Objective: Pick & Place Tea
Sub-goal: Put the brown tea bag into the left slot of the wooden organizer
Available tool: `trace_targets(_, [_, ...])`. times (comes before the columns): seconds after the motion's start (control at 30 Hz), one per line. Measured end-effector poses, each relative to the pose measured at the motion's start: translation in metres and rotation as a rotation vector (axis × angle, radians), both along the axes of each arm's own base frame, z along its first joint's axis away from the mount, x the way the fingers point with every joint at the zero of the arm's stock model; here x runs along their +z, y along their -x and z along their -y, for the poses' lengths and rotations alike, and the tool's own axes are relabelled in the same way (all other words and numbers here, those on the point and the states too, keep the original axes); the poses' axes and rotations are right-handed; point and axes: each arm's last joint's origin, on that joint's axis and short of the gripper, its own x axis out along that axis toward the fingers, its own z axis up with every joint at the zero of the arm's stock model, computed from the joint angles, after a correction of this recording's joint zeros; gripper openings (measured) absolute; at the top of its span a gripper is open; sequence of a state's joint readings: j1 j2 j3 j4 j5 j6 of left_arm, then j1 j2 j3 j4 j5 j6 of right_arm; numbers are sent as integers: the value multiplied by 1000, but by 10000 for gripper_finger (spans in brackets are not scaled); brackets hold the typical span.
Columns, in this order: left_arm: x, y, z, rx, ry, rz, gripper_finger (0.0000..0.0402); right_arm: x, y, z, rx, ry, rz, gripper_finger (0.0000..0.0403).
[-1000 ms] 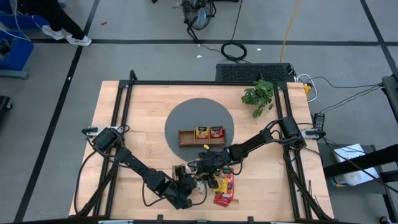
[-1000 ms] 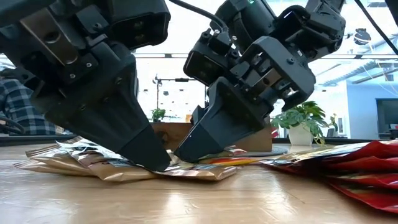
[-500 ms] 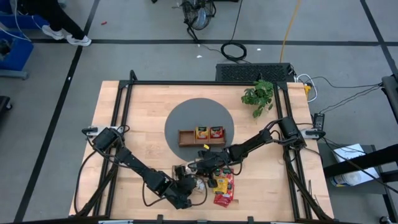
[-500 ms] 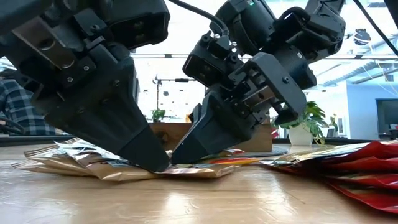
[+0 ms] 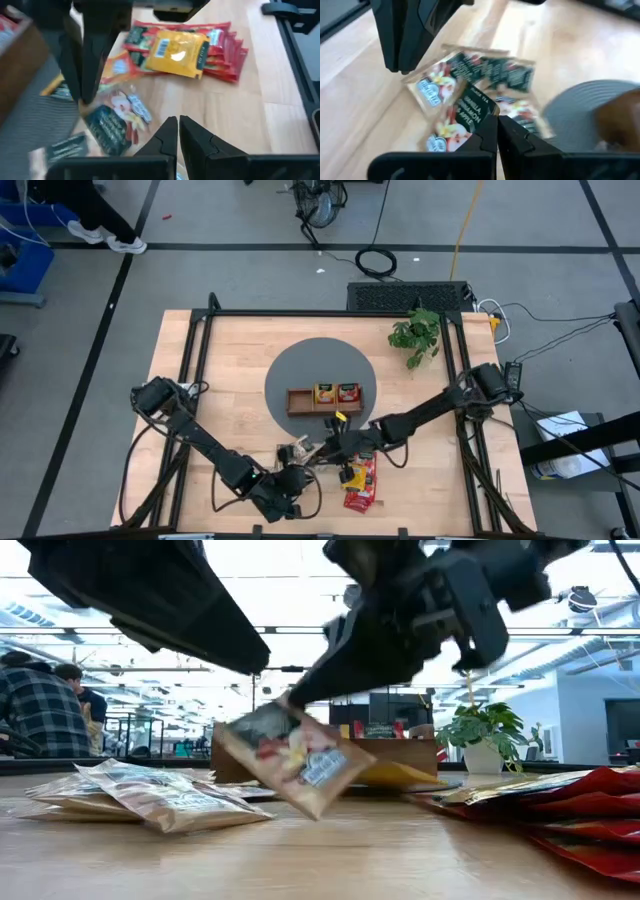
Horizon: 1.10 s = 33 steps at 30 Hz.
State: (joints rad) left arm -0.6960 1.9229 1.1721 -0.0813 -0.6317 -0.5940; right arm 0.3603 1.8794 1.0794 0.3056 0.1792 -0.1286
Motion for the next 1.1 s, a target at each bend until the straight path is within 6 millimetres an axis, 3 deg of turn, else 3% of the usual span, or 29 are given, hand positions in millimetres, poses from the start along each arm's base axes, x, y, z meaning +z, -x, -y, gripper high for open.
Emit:
trace_targets(0.17, [1, 3, 4, -7, -19, 12, 26, 26, 13, -11, -12, 68, 51, 0])
trace_targets(0.4, [4, 7, 9, -44, -6, 6, 26, 33, 32, -13, -55, 132, 61, 0])
trace_targets(0.63, [11, 12, 12, -45, -66, 42, 26, 28, 68, 4, -70, 34, 232, 0])
trace_targets(0.8, [19, 11, 6, 13, -174, 100, 26, 11, 103, 19, -63, -76, 358, 0])
trace_targets(0.97, [23, 2, -9, 177, -304, 172, 27, -2, 124, 29, -49, -138, 433, 0])
trace_targets(1.1, [23, -12, -29, 210, -324, 151, 52, -5, 128, 30, -18, -131, 439, 0])
